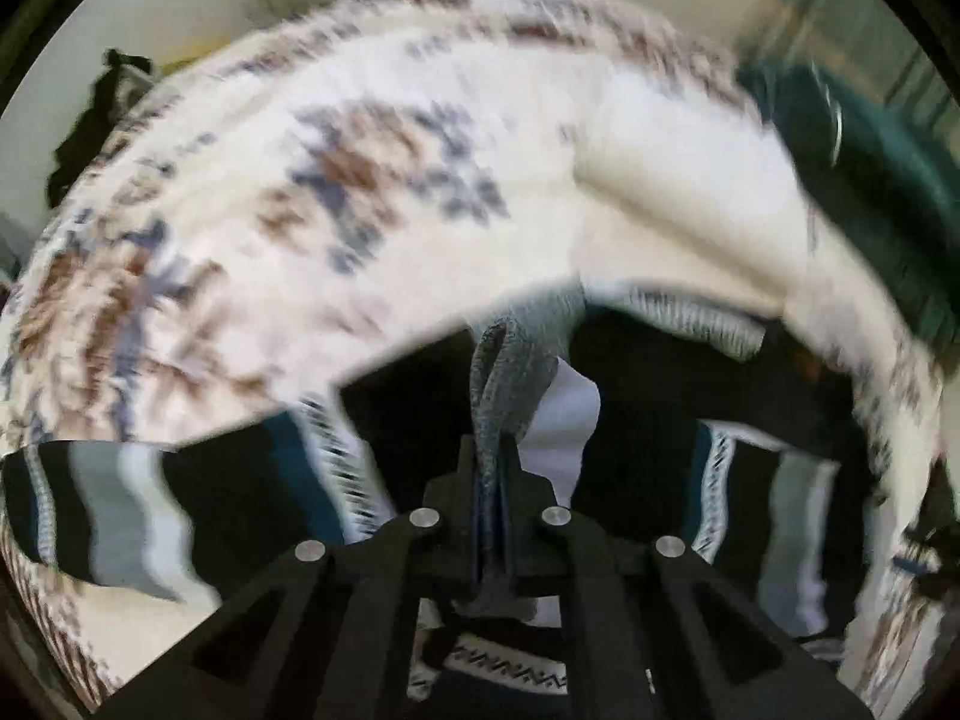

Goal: Fold small clothes

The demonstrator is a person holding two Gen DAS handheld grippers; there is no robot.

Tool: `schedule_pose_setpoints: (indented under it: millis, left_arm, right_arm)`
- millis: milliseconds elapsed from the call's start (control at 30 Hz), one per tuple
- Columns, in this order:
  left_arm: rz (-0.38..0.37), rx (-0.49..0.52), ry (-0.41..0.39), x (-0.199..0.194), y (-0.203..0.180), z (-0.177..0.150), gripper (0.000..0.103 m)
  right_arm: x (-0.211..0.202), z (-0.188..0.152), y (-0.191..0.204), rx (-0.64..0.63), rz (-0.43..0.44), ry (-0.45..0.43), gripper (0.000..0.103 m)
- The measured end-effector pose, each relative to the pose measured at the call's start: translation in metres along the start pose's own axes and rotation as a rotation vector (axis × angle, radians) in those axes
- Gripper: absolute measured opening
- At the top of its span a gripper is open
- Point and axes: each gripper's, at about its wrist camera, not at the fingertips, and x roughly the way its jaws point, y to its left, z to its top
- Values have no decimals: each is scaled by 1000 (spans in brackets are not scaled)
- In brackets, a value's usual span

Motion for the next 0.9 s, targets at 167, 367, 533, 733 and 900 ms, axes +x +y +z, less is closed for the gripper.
schedule_pose_setpoints:
  millis: [167, 367, 533, 733, 900]
  left_arm:
    - [16, -89, -51, -22, 36, 22, 3]
    - [11, -110, -65, -15, 55, 37, 3]
    - [-6, -104, -64, -15, 57, 41, 3]
    - [-29, -124, -75, -20, 58, 43, 3]
    - [-87, -112, -61, -20, 44, 42, 3]
  right_arm:
    - [10, -3, -1, 36, -14, 8, 48]
    - [32, -10, 20, 2, -12, 55, 48]
    - [41, -42, 37, -107, -65, 113, 48]
    - [72, -102, 41, -296, -209, 240, 48]
    - [48, -92, 10, -171, -394, -63, 34]
